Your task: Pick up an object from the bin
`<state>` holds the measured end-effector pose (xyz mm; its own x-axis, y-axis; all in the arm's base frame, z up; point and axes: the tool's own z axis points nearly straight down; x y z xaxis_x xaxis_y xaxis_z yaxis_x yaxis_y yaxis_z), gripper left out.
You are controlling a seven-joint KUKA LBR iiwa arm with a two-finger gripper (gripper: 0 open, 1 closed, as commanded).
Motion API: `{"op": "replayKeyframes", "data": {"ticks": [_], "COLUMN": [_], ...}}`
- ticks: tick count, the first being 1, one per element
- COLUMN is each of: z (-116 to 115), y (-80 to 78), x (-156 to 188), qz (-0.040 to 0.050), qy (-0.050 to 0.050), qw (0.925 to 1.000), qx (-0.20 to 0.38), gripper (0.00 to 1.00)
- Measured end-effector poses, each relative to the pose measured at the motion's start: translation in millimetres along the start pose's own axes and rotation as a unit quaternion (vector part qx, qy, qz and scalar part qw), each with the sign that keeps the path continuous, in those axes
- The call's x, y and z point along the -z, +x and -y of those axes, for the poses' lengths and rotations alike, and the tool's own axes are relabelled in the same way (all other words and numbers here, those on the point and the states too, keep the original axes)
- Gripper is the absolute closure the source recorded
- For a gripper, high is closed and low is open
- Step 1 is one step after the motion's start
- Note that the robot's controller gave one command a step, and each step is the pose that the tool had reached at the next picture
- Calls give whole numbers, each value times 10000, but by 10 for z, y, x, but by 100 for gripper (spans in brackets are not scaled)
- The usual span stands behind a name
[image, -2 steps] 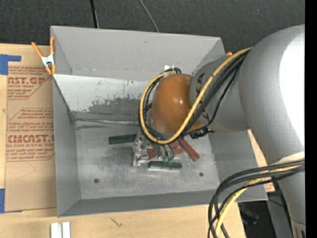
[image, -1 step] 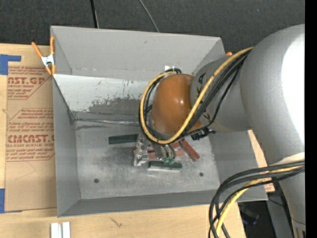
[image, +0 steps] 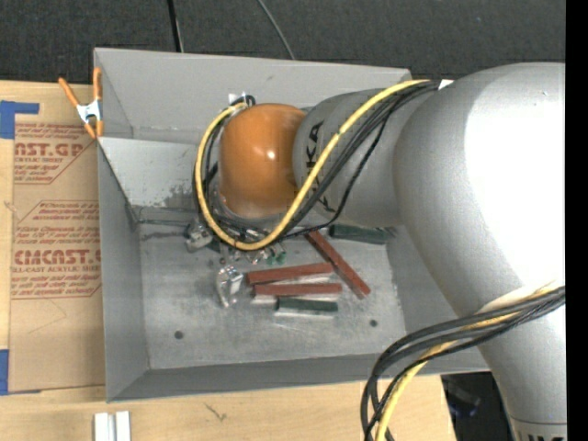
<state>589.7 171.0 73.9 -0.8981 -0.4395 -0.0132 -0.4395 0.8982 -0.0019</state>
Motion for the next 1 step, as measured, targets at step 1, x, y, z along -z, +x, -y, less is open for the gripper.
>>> {"op": "replayKeyframes", "data": {"ticks": [1], "z": [5], "y": [8], "x": [1], "qz": [-2], "qy": [-5], "qw": [10000], "qx": [-11], "gripper": [0]}}
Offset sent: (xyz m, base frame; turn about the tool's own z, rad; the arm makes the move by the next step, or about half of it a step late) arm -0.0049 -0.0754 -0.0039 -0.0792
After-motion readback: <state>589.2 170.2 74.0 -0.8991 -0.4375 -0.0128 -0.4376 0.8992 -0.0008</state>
